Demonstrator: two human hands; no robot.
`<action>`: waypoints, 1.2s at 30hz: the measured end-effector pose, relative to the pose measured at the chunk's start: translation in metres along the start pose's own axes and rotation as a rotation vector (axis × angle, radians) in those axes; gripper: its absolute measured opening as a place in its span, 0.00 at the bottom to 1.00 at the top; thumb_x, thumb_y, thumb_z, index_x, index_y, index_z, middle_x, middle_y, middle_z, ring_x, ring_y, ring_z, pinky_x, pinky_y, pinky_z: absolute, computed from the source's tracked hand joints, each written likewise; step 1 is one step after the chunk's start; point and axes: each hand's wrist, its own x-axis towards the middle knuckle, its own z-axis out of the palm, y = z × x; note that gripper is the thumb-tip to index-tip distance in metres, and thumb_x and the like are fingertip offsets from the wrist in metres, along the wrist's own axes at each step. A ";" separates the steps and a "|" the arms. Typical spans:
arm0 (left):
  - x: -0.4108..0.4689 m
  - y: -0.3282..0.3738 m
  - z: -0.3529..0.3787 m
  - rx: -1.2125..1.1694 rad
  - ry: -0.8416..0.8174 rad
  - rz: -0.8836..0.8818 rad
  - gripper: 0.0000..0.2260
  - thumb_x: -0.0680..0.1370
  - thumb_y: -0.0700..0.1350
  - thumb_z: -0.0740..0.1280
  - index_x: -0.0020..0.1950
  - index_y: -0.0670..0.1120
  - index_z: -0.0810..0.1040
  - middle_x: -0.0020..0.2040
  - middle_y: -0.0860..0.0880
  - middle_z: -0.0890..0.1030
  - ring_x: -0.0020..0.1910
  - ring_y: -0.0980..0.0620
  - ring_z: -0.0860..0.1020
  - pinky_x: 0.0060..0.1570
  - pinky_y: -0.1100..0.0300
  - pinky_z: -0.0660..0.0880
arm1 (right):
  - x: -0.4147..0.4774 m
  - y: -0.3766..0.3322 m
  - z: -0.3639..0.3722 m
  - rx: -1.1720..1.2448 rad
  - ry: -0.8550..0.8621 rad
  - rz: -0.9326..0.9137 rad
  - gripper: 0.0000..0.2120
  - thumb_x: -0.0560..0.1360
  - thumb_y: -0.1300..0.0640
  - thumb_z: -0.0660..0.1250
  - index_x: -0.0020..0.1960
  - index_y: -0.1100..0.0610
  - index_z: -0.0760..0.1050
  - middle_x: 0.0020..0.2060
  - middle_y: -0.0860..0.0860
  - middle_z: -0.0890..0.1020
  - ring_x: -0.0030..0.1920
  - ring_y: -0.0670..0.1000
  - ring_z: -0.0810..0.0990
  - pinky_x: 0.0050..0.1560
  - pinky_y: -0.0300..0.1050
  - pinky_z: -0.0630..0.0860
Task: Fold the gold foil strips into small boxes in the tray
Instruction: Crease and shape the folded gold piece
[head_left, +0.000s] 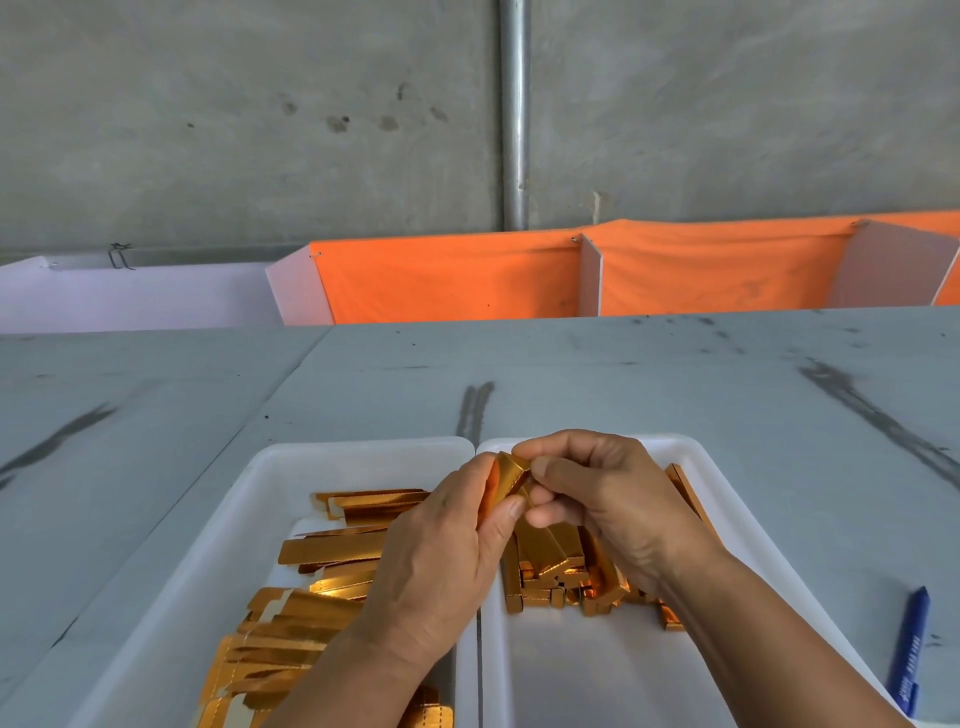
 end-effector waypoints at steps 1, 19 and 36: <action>0.000 0.000 0.000 0.002 0.001 0.002 0.32 0.73 0.67 0.44 0.71 0.54 0.64 0.48 0.61 0.71 0.43 0.60 0.74 0.37 0.76 0.66 | 0.000 0.000 0.000 0.006 -0.001 -0.003 0.07 0.78 0.66 0.67 0.50 0.59 0.84 0.32 0.56 0.82 0.31 0.50 0.82 0.35 0.37 0.80; -0.001 0.003 0.001 0.130 0.051 0.043 0.33 0.74 0.66 0.42 0.71 0.51 0.65 0.51 0.57 0.77 0.43 0.59 0.76 0.40 0.72 0.72 | -0.001 0.010 0.005 -0.246 0.105 -0.140 0.04 0.78 0.63 0.67 0.45 0.59 0.79 0.32 0.53 0.85 0.35 0.51 0.86 0.43 0.43 0.83; -0.001 0.004 -0.001 0.162 0.041 -0.011 0.30 0.76 0.64 0.48 0.65 0.46 0.73 0.45 0.53 0.80 0.37 0.58 0.78 0.35 0.70 0.73 | -0.004 0.008 0.006 -0.383 0.073 -0.197 0.05 0.77 0.59 0.70 0.42 0.56 0.81 0.33 0.51 0.85 0.36 0.49 0.86 0.44 0.47 0.83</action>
